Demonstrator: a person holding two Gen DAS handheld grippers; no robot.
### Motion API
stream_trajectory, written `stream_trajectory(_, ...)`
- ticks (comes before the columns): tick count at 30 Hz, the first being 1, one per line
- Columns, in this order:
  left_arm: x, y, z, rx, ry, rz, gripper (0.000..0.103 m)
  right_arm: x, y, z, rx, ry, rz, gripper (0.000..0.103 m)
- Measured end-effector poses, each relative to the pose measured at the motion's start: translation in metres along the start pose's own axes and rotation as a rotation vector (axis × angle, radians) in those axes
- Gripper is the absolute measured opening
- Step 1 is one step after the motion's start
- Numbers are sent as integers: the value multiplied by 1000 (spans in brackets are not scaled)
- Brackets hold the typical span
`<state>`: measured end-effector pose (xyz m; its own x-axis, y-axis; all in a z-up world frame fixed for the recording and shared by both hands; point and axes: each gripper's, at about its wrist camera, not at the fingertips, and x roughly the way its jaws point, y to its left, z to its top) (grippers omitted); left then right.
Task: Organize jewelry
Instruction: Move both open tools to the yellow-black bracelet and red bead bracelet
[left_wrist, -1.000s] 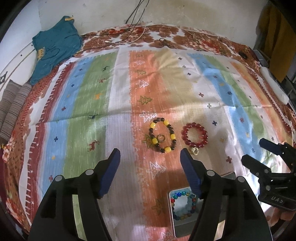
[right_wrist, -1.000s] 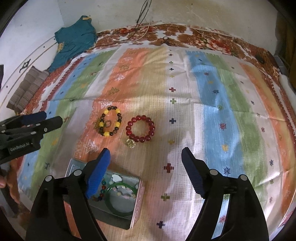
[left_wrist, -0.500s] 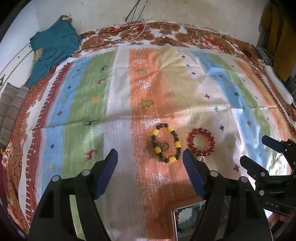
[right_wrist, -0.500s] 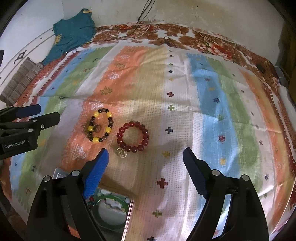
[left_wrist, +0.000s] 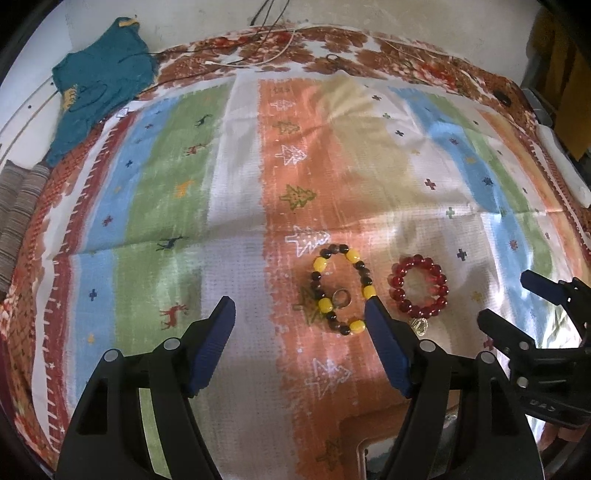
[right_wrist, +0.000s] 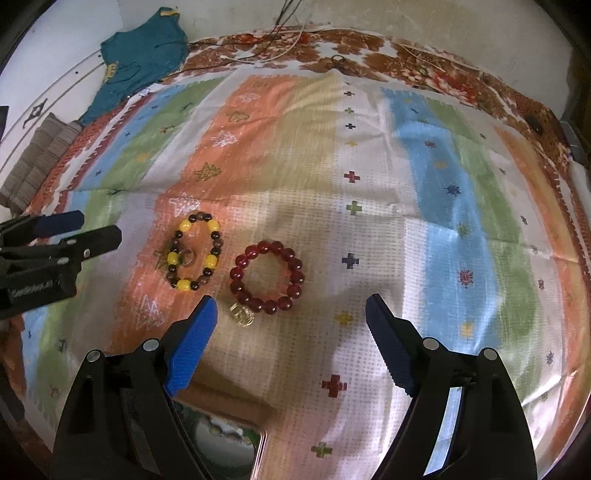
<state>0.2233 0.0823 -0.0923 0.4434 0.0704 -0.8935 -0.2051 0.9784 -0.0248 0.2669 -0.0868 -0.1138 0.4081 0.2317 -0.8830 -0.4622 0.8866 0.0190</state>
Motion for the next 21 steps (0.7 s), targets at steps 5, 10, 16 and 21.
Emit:
stream_trajectory(5, 14, -4, 6, 13, 16, 8, 72, 18, -4, 2, 8, 34, -15, 83)
stream_trajectory(10, 32, -4, 12, 23, 39, 22, 72, 36, -13, 3, 29, 66, -30, 83)
stream_trajectory(16, 55, -5, 18, 28, 74, 18, 72, 54, -20, 5, 43, 101, -34, 83)
stream_trajectory(21, 72, -11, 18, 60, 100, 31, 70, 65, -20, 6, 31, 120, -40, 83)
